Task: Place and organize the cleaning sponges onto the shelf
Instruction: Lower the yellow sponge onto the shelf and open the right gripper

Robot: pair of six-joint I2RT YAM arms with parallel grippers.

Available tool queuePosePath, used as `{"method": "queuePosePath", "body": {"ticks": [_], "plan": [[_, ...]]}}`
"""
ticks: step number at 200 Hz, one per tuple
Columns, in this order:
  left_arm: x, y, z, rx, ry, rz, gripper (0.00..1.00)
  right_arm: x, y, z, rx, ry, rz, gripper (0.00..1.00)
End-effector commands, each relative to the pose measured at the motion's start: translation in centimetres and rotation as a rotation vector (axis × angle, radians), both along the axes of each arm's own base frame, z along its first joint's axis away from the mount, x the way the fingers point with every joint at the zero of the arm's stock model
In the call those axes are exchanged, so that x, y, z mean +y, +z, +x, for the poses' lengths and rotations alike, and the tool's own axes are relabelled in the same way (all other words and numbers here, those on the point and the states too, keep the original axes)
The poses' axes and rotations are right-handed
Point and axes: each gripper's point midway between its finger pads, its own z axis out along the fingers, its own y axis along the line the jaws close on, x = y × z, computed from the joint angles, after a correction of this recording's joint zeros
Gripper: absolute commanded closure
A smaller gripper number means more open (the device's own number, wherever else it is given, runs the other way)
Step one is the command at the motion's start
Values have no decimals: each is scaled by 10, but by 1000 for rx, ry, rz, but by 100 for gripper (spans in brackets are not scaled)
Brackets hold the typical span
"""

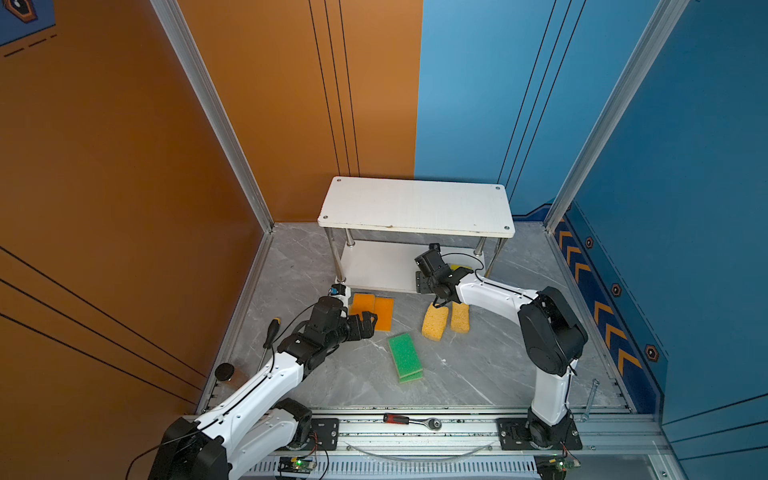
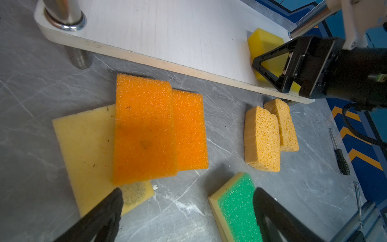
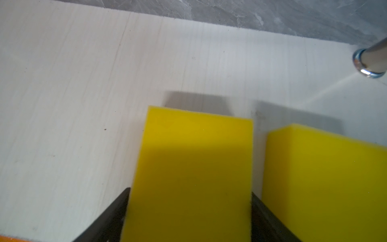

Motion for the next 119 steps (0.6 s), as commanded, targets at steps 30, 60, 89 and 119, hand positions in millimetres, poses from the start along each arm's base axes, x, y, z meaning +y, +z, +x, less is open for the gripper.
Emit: {"method": "queuePosePath", "body": {"ticks": [30, 60, 89, 119], "plan": [[2, -7, -5, 9, -12, 32, 2, -9, -13, -2, 27, -32, -36, 17], [2, -7, -5, 10, -12, 33, 2, -9, -12, -2, 25, -33, -35, 17], [2, -7, -5, 11, -12, 32, 2, -8, -9, -1, 19, -32, -30, 16], [2, -7, -5, 9, -13, 31, 2, -7, -4, -2, 12, -26, -27, 15]]}}
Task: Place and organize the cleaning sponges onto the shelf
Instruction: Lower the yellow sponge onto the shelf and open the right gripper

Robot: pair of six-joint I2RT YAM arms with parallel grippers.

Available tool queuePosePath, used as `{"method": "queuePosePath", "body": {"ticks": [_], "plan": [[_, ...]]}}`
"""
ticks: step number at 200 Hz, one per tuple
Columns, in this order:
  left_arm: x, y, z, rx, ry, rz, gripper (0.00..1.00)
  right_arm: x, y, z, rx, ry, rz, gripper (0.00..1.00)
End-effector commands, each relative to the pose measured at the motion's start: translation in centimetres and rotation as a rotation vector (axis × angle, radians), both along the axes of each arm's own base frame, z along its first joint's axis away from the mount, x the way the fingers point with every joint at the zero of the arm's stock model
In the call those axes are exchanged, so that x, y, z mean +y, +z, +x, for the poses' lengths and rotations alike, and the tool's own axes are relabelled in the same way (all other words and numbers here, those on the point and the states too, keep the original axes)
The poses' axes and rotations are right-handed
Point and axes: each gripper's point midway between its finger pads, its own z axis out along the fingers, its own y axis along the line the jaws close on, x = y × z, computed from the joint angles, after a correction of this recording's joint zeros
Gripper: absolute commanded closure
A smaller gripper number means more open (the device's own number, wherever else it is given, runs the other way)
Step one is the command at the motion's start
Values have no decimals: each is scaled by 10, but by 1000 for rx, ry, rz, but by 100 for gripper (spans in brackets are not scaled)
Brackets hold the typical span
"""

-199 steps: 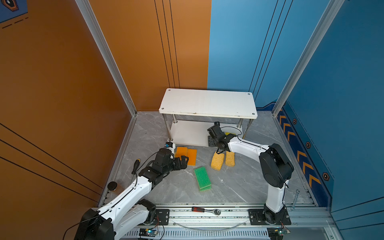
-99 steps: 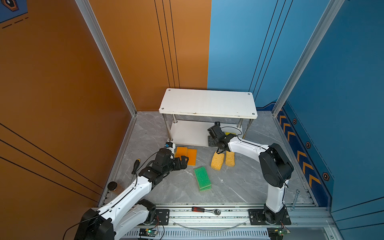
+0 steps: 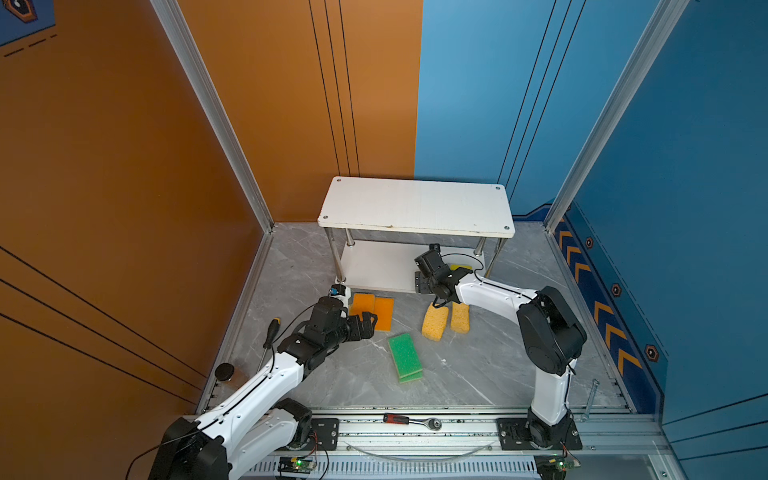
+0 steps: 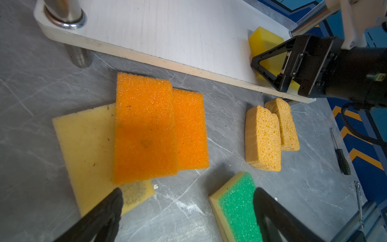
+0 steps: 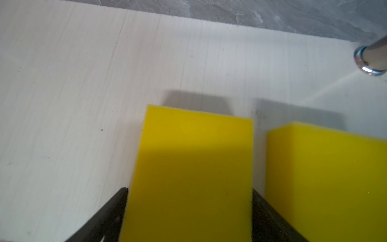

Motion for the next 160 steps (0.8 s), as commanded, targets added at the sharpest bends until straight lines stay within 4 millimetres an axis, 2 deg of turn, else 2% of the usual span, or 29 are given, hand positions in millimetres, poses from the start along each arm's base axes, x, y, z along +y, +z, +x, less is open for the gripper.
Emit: {"method": "queuePosePath", "body": {"ticks": [1, 75, 160], "plan": [[1, -5, -4, 6, -13, 30, 2, -6, -2, -2, 10, -20, -24, 15], [3, -7, -4, 10, -3, 34, 2, -5, 20, -5, -27, -9, -6, 13], [6, -12, -4, 26, 11, 49, 2, -6, 41, -23, -47, 18, -21, 10]]}}
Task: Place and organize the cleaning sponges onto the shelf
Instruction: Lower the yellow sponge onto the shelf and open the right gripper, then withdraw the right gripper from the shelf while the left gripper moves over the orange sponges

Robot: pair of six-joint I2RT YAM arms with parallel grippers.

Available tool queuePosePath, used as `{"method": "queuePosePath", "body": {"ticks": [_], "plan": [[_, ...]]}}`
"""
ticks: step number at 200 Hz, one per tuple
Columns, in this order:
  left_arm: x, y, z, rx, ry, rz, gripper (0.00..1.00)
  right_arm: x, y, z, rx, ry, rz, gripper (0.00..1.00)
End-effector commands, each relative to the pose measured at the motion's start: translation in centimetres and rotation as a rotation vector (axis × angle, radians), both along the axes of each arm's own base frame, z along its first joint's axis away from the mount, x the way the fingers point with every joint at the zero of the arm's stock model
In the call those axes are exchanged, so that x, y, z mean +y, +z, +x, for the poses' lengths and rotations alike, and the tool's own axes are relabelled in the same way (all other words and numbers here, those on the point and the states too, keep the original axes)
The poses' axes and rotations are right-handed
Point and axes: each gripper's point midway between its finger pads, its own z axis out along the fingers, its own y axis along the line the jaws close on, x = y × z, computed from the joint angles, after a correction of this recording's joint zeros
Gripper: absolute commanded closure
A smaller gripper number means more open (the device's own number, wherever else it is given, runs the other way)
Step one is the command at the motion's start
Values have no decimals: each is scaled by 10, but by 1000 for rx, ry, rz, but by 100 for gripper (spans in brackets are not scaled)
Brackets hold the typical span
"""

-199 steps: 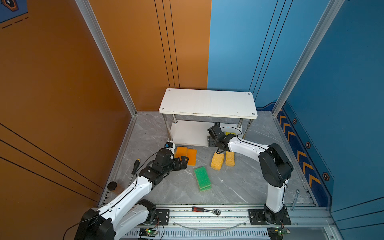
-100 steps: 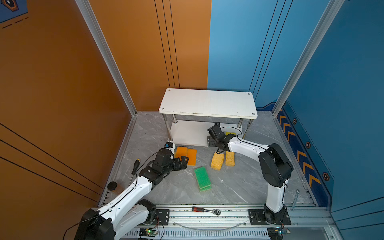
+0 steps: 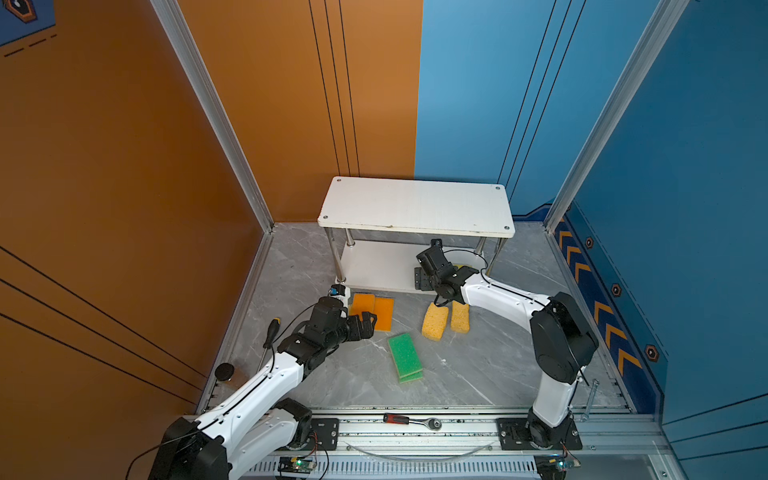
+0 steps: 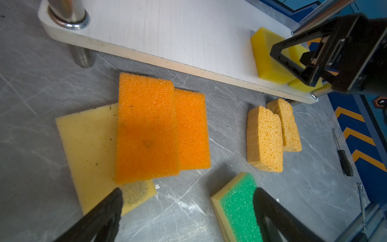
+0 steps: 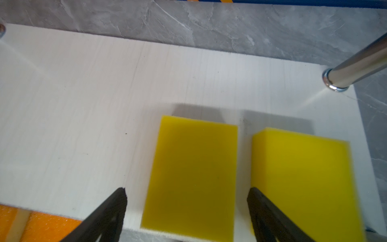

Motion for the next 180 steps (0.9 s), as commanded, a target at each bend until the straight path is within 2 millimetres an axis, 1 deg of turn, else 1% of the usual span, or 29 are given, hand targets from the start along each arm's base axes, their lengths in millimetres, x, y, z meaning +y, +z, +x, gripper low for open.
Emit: {"method": "queuePosePath", "body": {"ticks": [1, 70, 72, 74, 126, 154, 180], "plan": [[4, -11, -4, 24, 4, 42, 2, -10, 2, -15, 16, 3, -50, 10], [7, -18, -3, 49, 22, 72, 2, -12, 8, -37, 25, 68, -35, 9], [8, -18, -3, 51, 23, 74, 2, -4, 8, -43, 24, 92, -34, 9], [8, -19, -3, 52, 21, 76, 2, -1, 9, -45, 21, 100, -33, 9], [13, -32, -3, 65, 27, 148, 2, 8, 22, -68, 8, 188, 16, 9], [14, -34, 0, 62, 32, 179, 2, 6, 30, -78, -7, 195, 43, 8], [14, -36, 3, 59, 31, 211, 2, 0, 33, -84, -15, 187, 60, 8]]}}
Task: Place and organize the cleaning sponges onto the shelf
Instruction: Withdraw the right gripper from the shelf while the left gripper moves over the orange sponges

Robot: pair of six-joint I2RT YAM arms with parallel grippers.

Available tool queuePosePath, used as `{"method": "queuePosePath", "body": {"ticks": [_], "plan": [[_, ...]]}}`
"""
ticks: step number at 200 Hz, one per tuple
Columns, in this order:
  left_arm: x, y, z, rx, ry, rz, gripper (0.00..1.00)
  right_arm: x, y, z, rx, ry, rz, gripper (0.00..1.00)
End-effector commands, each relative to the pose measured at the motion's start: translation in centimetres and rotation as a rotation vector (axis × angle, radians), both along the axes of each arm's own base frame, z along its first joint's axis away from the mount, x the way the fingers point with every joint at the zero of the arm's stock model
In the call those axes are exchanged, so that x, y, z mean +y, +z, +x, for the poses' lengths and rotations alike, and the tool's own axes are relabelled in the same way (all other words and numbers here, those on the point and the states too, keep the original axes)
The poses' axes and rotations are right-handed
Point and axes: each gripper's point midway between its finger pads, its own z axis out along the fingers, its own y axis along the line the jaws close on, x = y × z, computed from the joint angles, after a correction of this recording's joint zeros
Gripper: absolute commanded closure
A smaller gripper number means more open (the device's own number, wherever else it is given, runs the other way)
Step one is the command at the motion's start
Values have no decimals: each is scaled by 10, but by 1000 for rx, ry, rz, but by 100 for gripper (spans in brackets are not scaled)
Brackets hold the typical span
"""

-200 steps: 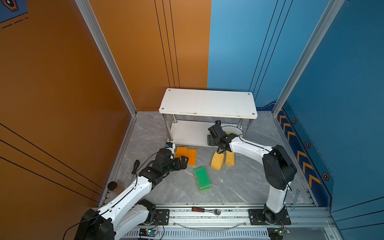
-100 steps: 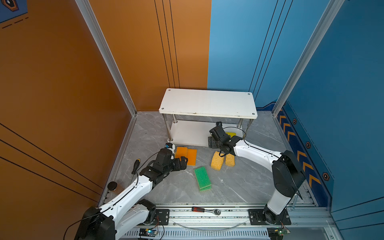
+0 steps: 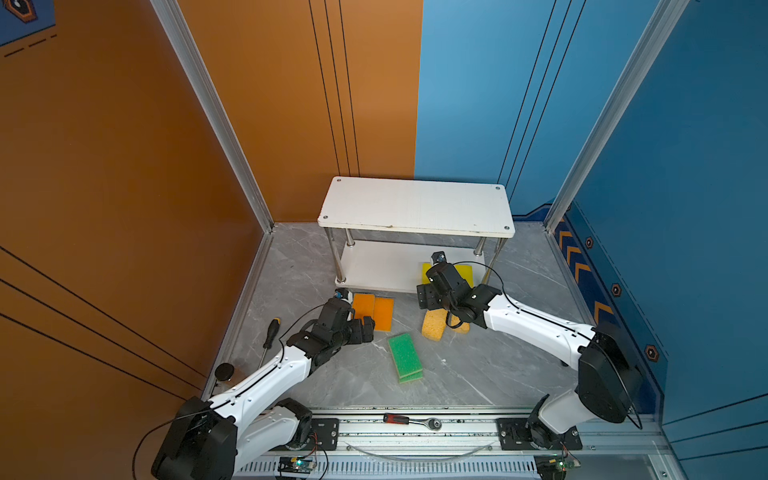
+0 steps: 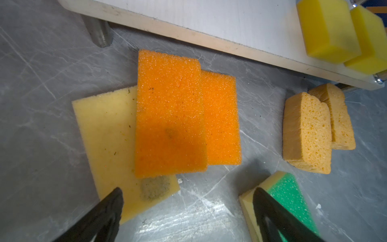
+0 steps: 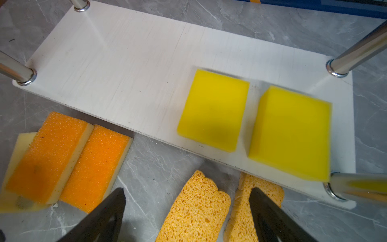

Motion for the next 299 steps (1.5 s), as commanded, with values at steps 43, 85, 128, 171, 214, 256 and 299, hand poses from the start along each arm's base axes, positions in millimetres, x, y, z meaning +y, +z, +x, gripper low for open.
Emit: {"method": "queuePosePath", "body": {"ticks": [43, 85, 128, 171, 214, 256, 299], "plan": [[5, -7, 9, -2, 9, 115, 2, -8, 4, -13, -9, 0, 32, 8], [2, -4, 19, -6, 9, 144, 2, -7, 5, -11, -12, -4, 43, 8], [-1, -4, 26, -10, 3, 178, 2, -8, 6, -11, -20, -12, 55, 8], [3, -9, 28, 16, 31, 251, 2, -14, 6, -12, -25, -24, 63, 8], [-3, -12, 30, 18, 34, 276, 2, -24, 10, -13, -34, -42, 74, 8], [-3, -21, 30, 46, 58, 308, 2, -32, 10, -13, -32, -56, 87, 8], [-1, -24, 30, 54, 82, 335, 2, -34, 8, -16, -26, -57, 97, 8]]}}
